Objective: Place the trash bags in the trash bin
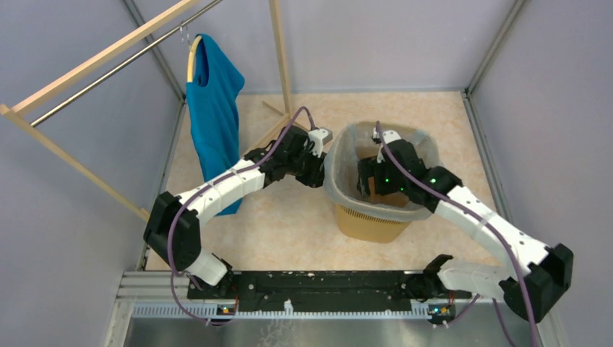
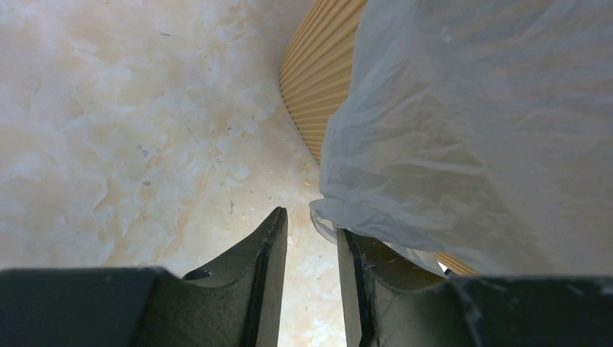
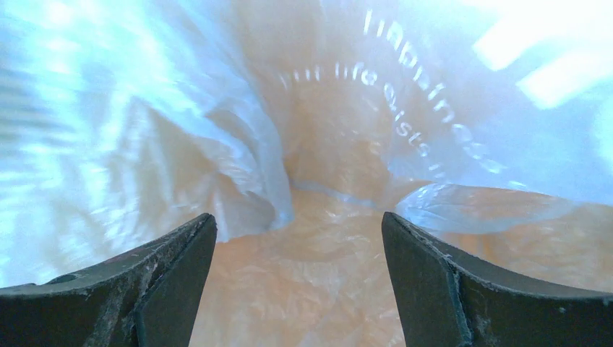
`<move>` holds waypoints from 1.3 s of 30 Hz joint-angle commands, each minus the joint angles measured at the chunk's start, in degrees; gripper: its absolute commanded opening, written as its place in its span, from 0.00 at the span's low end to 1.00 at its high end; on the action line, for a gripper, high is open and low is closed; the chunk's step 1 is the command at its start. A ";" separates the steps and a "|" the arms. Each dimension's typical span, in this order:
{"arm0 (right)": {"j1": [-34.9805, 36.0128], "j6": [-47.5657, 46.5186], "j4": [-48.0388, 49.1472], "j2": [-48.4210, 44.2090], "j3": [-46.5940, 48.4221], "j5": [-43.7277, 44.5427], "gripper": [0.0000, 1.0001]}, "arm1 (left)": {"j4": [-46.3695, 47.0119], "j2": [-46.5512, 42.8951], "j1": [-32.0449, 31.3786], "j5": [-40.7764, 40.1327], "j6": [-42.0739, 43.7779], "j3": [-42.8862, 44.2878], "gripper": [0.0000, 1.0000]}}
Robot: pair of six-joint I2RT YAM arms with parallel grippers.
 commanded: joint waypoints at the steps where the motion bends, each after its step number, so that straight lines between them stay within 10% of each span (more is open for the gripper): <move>1: 0.74 -1.36 -3.49 -5.74 6.74 1.18 0.86 | 0.49 -0.40 0.12 -1.37 0.28 1.92 0.41; 16: 0.72 -2.96 -5.17 -16.80 13.53 7.60 0.88 | -2.31 -7.72 1.39 -6.25 -0.61 0.94 0.69; 29: 0.72 -7.63 -1.44 -30.16 11.33 3.35 0.89 | -1.42 -5.49 5.34 -1.21 -4.92 2.93 0.72; 39: 0.74 -9.55 -3.36 -37.39 13.16 -2.67 0.94 | 2.35 5.24 -6.01 -7.83 -8.12 9.68 0.75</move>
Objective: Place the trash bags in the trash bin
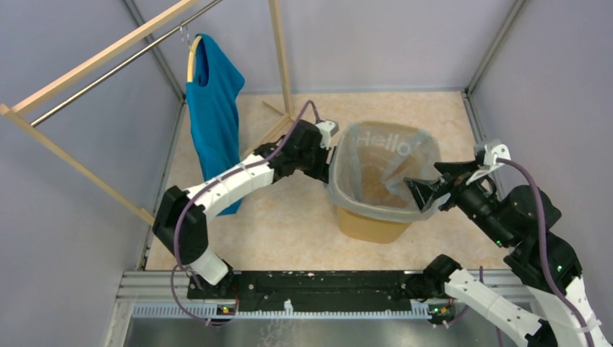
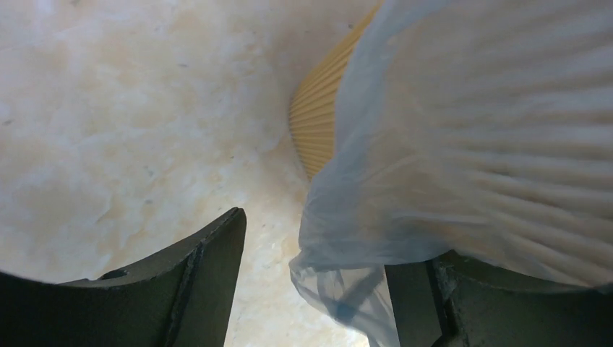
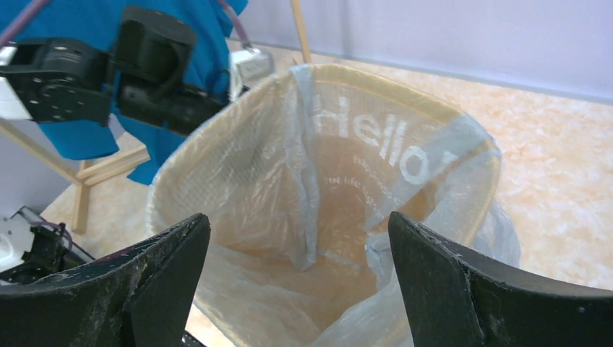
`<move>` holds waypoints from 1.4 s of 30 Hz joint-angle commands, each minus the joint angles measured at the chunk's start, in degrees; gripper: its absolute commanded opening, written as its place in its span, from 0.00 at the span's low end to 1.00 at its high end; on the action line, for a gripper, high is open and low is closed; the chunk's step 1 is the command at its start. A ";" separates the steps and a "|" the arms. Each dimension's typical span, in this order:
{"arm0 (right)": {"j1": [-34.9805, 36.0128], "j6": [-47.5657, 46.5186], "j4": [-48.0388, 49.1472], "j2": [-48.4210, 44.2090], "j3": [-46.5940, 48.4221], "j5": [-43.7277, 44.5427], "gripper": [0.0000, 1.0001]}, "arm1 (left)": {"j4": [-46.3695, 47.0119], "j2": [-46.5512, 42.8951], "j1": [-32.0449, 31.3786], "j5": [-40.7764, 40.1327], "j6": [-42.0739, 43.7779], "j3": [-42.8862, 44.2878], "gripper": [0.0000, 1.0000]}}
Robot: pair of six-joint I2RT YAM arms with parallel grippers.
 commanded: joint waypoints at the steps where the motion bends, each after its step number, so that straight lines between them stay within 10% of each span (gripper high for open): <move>1: 0.59 -1.61 -0.36 -1.61 2.74 -1.91 0.94 | 4.23 4.36 -6.58 -1.76 -2.67 5.33 0.75; 22: 0.52 -0.33 -4.50 -4.73 5.88 -0.31 0.95 | 15.50 15.30 -18.59 2.88 -11.56 11.84 0.77; 33: 0.54 0.47 -2.24 -1.20 6.44 1.60 0.99 | -3.60 -9.08 -16.63 -25.40 -2.88 10.87 0.99; 42: 0.52 2.05 0.45 10.20 15.95 6.41 0.99 | -3.25 -34.44 -16.64 -30.92 6.21 14.97 0.99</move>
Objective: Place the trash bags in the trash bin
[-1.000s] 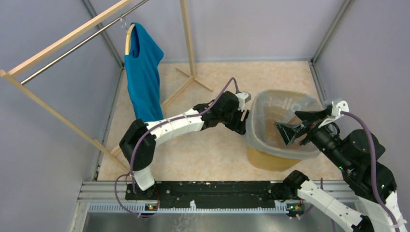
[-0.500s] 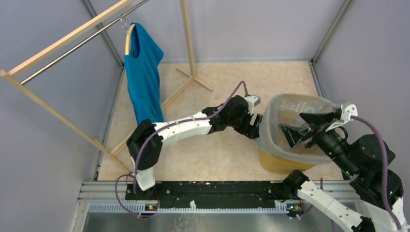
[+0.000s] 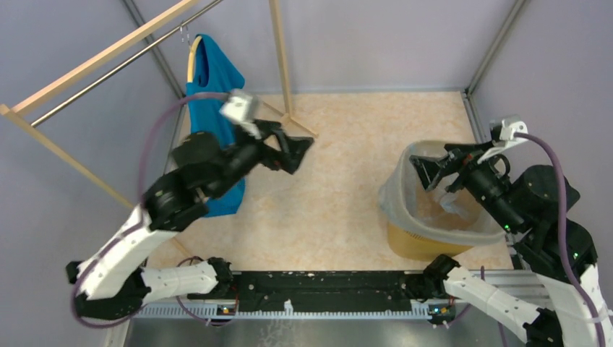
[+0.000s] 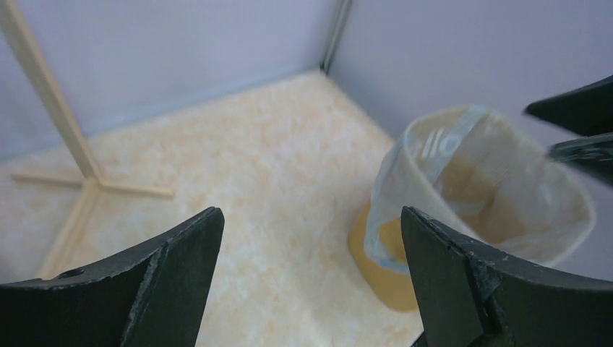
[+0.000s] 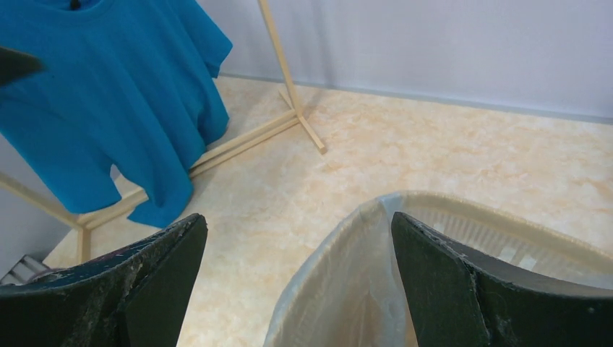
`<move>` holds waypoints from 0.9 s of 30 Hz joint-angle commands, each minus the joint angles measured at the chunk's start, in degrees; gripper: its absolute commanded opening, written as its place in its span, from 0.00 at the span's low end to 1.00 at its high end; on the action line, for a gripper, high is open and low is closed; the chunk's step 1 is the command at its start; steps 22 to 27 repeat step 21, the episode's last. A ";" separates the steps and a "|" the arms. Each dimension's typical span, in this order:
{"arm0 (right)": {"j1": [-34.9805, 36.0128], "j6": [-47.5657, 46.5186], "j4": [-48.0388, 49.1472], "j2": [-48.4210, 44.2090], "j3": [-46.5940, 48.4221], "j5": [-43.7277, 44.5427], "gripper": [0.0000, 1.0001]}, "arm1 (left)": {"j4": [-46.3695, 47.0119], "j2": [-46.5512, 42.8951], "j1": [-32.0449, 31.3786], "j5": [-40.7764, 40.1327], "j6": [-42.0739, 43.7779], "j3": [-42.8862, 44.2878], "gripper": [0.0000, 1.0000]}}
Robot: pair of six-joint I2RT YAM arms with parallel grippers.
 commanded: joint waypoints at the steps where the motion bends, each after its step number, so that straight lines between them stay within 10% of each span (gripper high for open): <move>1: 0.48 0.84 4.23 4.21 4.62 2.90 0.99 | 0.60 -8.14 -0.13 -3.97 7.79 3.71 0.99; 27: 0.54 1.66 11.50 7.15 3.46 1.58 0.99 | -0.70 -19.32 -0.15 -9.09 14.66 5.41 0.99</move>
